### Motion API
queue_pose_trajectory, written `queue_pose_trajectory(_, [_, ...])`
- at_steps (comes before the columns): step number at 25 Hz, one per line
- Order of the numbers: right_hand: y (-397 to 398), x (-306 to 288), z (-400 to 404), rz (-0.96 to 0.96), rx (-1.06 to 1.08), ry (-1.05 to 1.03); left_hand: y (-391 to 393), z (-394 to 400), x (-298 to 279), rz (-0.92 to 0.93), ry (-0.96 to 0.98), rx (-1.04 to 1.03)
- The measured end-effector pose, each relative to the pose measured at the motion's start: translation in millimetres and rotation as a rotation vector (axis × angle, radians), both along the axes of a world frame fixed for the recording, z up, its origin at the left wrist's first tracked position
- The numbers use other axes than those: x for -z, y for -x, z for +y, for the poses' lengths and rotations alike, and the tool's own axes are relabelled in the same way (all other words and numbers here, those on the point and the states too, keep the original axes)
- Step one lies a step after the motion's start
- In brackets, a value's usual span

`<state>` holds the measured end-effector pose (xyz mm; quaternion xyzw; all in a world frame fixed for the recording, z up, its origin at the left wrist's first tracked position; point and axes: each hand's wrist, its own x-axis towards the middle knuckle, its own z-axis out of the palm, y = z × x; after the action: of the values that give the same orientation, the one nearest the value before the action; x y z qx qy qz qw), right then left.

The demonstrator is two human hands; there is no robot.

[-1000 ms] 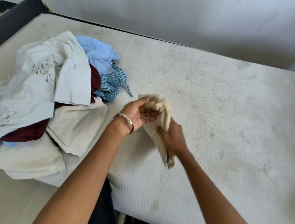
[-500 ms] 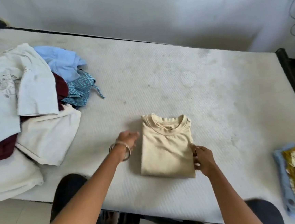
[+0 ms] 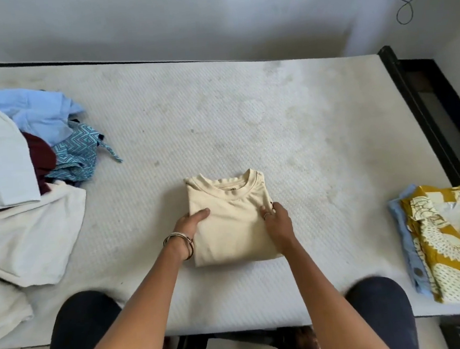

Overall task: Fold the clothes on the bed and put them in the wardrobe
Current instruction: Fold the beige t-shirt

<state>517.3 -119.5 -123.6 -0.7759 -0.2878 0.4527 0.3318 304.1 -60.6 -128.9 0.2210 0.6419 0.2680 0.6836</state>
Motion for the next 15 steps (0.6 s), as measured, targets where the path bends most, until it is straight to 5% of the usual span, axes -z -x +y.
queue_pose_trajectory(4, [-43.7,-25.2,-3.1,0.1,0.026,-0.092,-42.6,-5.1,-23.9,-0.233,-0.066,-0.021])
queue_pose_trajectory(12, [-235.7,-96.0,-4.6,0.155,0.243,-0.25,-231.2,28.4,-86.7,-0.318,-0.341,0.575])
queue_pose_trajectory(15, [-328.2,-118.5,7.9,0.07,0.245,-0.304,-326.3,45.6,-96.5,-0.285,-0.493,0.627])
